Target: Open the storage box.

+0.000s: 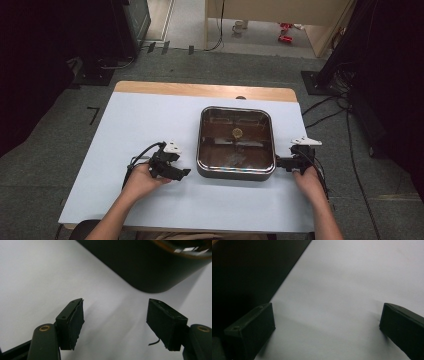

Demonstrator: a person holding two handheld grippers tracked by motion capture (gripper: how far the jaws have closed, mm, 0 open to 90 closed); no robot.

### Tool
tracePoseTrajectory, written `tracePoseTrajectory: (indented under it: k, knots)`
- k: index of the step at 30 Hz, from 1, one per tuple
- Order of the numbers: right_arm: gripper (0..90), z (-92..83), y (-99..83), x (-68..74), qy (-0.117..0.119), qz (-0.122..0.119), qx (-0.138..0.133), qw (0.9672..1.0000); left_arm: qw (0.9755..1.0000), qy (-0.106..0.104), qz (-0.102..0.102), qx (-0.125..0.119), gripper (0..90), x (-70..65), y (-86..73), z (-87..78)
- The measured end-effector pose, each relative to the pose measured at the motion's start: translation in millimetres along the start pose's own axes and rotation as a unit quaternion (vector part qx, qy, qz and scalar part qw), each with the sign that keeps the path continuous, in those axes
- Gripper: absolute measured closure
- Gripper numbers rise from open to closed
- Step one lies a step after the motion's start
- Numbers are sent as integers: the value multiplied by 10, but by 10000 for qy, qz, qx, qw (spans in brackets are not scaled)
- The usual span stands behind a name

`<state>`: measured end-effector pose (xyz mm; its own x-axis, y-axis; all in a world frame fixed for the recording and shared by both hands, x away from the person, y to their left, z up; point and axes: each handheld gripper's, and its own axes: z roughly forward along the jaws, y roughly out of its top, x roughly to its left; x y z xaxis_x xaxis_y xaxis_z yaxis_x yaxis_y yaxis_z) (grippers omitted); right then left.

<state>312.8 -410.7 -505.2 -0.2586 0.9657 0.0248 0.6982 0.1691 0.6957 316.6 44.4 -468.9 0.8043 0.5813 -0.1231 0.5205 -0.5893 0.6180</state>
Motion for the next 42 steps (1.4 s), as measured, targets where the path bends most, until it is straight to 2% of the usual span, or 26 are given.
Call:
tracePoseTrajectory:
  k: [2,4,7,11,18,23,26,31,42]
  knots:
    - [0,0,0,0,0,0,-1,10000,10000,-56,-52,-6,297,28,30,-37]
    - [0,0,0,-1,-2,-8,-1,10000,9998,-113,-132,-121,300,57,74,-93]
    - [0,0,0,0,-3,-7,-1,10000,9996,-99,-112,-227,317,54,105,-133]
    - [0,1,-1,0,-3,-5,-9,10000,9991,0,61,-412,323,10,181,-215]
    - [0,0,-1,0,-1,-1,-8,10000,9986,-151,180,-477,339,-36,317,-276]
    - [0,0,-1,0,-1,1,-8,10000,9981,-200,280,-505,341,-75,431,-264]
    - [0,0,-1,-1,-1,-4,-10,10000,9974,-231,403,-556,345,-93,553,-275]
    - [0,0,-1,0,-1,1,-8,10000,9966,-270,472,-624,345,-112,659,-264]
    - [0,0,-2,-1,-2,-5,-13,10000,9951,-399,683,-591,335,-196,997,-50]
